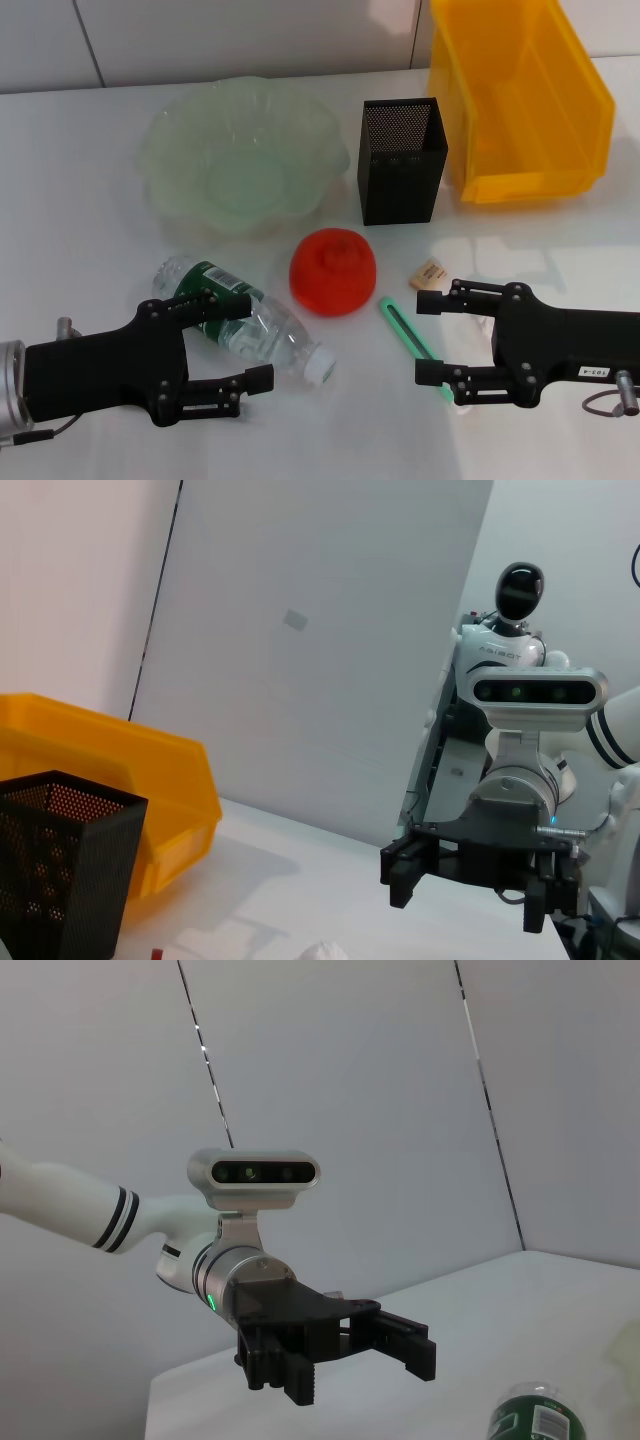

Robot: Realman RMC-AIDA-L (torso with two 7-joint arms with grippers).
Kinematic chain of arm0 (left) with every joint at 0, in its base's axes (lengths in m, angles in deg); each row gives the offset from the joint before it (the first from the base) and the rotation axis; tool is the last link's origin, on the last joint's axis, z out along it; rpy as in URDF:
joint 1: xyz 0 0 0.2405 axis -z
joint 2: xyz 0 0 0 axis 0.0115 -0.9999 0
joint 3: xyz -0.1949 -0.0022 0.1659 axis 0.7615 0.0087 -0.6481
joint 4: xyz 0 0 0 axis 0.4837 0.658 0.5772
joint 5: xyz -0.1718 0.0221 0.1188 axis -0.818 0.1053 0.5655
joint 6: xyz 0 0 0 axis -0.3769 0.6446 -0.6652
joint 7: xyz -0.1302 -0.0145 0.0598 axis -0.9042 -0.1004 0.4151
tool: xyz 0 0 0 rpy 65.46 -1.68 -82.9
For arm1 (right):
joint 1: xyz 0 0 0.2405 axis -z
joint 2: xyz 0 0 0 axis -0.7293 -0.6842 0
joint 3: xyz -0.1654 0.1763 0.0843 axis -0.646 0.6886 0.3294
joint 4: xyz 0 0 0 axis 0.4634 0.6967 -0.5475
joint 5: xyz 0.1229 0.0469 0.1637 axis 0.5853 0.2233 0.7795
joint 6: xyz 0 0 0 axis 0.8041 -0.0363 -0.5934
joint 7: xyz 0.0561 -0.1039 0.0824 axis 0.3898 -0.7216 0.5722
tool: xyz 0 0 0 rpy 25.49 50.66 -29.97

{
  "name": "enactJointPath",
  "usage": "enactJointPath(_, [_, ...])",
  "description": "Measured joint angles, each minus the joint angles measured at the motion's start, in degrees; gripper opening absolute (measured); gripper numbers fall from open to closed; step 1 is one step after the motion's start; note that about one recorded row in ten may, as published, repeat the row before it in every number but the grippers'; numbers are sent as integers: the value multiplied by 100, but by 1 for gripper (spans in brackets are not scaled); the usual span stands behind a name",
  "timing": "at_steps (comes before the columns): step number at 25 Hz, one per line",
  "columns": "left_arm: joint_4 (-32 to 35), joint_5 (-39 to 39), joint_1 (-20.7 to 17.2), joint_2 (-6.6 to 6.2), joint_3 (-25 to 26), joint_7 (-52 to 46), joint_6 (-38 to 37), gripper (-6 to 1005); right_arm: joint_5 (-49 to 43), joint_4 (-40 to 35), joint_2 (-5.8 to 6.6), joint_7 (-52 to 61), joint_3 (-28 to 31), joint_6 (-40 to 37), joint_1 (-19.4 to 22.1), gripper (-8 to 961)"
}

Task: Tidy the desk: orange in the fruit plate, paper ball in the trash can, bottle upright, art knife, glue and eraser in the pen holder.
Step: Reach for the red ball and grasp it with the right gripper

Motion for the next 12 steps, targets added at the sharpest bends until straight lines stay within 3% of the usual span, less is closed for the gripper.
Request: enactJointPath(12, [12,3,31,1,-1,-14,-3,856,0,-18,0,0,15,4,6,767])
